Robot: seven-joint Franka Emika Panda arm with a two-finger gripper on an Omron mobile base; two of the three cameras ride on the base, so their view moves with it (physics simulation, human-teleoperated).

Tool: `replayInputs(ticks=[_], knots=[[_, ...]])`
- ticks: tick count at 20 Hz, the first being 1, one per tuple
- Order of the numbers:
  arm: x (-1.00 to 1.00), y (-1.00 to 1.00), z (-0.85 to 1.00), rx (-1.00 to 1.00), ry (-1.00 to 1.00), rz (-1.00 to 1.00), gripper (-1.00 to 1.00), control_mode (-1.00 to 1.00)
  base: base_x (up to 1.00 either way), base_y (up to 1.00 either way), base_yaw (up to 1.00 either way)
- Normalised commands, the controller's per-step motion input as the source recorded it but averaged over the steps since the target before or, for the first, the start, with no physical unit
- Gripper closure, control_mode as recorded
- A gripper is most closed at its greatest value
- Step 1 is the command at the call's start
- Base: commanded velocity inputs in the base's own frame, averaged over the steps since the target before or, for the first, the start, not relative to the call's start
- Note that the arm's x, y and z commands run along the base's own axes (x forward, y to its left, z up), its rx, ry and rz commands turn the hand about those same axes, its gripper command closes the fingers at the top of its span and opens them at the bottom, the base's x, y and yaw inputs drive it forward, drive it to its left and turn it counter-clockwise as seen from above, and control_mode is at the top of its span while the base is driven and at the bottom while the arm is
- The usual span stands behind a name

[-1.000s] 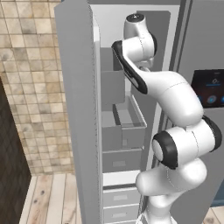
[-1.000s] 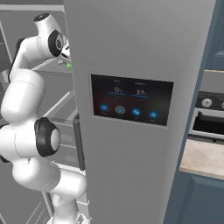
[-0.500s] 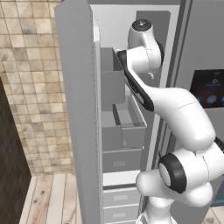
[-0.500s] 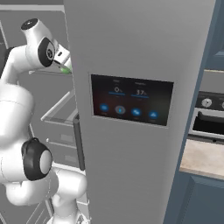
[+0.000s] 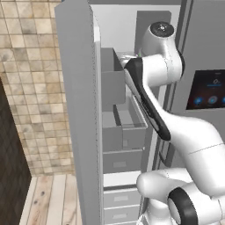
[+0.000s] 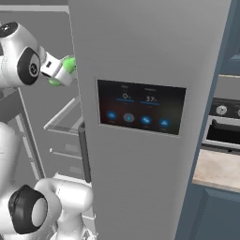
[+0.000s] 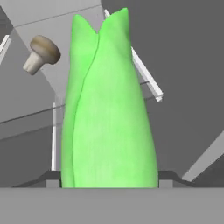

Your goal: Take the corn, mushroom, and eggplant from the freezer and place them in the bowl on the counter.

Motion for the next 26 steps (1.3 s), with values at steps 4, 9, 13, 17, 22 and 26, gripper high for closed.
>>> replayInputs(ticks=[4,9,13,17,22,26], knots=[[-1.00,-0.19,0.08,0.00,-0.10,0.15,1.00,-1.00,0.00,0.00,0.00],[-1.00,-0.06,0.10,0.00,-0.04,0.15,1.00,-1.00,0.00,0.00,0.00],[-1.00,-0.09,0.00,0.00,-0.06,0.09,1.00,-1.00,0.00,0.00,0.00],[-1.00,-0.08,-0.01,0.00,-0.04,0.05,1.00,-1.00,0.00,0.00,0.00],[-0.92,0.00,-0.05,-0.02,-0.03,0.02,1.00,-1.00,0.00,0.00,0.00],[-0.68,0.00,0.00,0.00,-0.02,0.00,1.00,-1.00,0.00,0.00,0.00]])
